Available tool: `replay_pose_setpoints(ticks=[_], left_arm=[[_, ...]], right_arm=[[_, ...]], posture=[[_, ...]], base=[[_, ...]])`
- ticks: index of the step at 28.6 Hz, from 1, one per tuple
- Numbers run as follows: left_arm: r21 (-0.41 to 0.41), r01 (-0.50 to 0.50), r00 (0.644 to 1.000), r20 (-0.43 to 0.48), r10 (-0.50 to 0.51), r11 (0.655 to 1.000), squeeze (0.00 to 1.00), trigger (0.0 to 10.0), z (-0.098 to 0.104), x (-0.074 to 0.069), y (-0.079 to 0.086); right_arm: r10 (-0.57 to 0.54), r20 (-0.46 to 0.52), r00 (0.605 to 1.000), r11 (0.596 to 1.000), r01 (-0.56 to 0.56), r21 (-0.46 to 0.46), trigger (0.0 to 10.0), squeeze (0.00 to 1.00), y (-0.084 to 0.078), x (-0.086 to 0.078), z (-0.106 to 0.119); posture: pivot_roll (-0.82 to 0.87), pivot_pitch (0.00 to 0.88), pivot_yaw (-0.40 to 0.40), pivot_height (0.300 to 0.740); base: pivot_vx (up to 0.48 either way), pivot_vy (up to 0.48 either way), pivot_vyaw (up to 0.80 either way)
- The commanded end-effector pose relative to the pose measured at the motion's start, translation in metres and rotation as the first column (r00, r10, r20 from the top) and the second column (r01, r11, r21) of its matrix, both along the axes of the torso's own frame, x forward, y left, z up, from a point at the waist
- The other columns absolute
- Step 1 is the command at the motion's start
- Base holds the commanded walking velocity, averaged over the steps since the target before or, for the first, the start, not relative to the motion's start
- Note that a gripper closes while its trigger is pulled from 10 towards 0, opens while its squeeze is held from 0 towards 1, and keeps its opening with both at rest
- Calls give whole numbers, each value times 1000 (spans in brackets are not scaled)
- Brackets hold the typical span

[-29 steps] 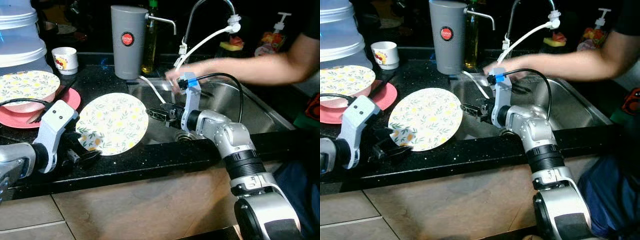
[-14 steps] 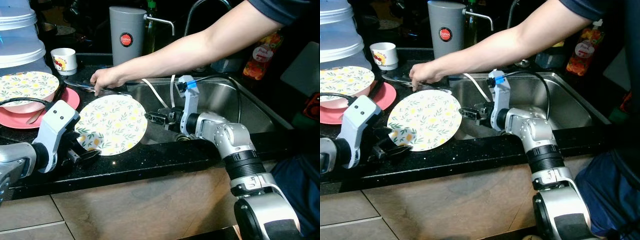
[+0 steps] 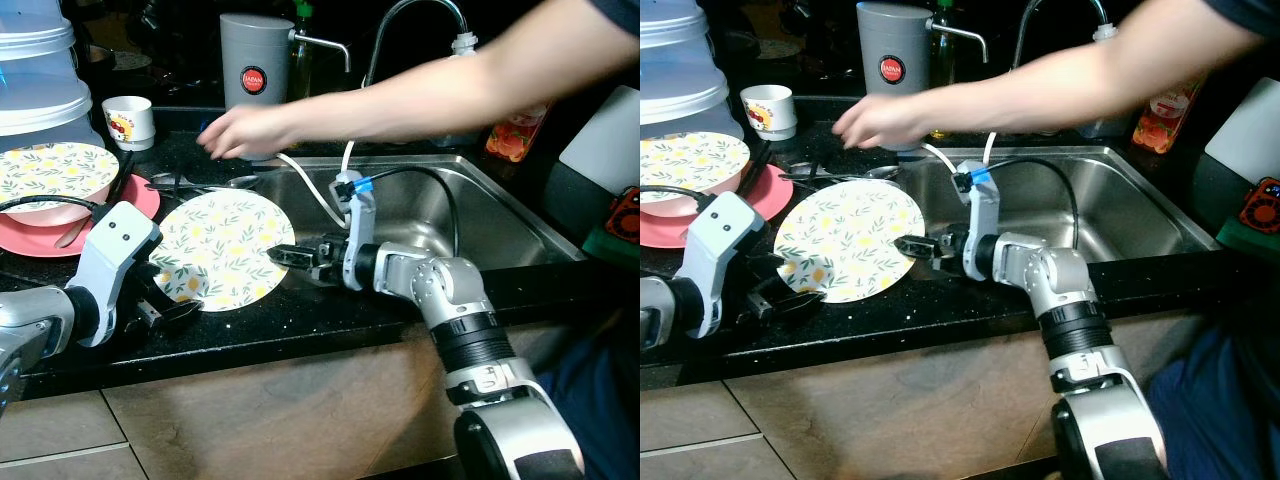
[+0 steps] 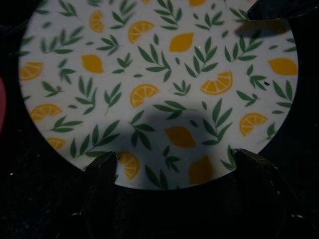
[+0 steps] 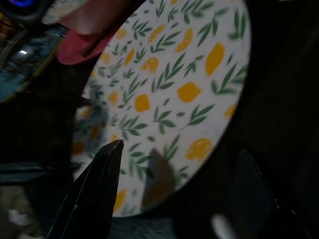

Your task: Kitchen organization

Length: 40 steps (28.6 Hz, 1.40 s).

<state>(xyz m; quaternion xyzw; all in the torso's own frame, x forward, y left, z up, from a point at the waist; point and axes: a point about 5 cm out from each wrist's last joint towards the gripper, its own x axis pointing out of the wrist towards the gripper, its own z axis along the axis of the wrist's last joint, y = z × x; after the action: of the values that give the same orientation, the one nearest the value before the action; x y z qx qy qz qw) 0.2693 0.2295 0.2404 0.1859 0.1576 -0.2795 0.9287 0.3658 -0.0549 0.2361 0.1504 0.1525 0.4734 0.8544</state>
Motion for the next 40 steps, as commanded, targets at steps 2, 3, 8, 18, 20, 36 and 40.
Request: replay_pose_setpoints(ticks=[2,3,8,18,20,36,40], left_arm=[[17,-5,992,-122,7,1000,0,10000,-25,-3,-2],[15,-3,992,-124,4,1000,0,10000,-26,-3,-2],[11,-3,992,-122,4,1000,0,10000,-26,-2,-3],[3,0,993,-121,0,1000,0,10000,-28,-2,-5],[4,0,993,-120,1,1000,0,10000,-28,-2,-5],[-16,-1,998,-59,0,1000,0,10000,-22,2,-7],[-81,16,988,151,-3,997,0,10000,4,14,-14]], right_arm=[[5,-31,1000,998,-3,59,10000,0,0,-2,7],[14,-51,999,996,-9,87,10000,0,1,-2,8],[59,-99,993,987,-43,152,10000,0,6,-6,13],[109,-155,982,971,-72,227,0,0,13,-12,16],[111,-164,980,969,-70,237,0,0,13,-13,16],[109,-215,970,942,-32,335,0,0,11,-11,25],[87,-226,970,938,-3,347,0,0,9,-9,26]], posture=[[-17,96,-100,740],[-18,97,-101,740],[-23,99,-103,740],[-24,99,-107,740],[-24,99,-107,740],[-24,98,-109,740],[-22,94,-109,740]], base=[[0,0,0],[0,0,0],[0,0,0],[0,0,0],[0,0,0],[0,0,0],[0,0,0]])
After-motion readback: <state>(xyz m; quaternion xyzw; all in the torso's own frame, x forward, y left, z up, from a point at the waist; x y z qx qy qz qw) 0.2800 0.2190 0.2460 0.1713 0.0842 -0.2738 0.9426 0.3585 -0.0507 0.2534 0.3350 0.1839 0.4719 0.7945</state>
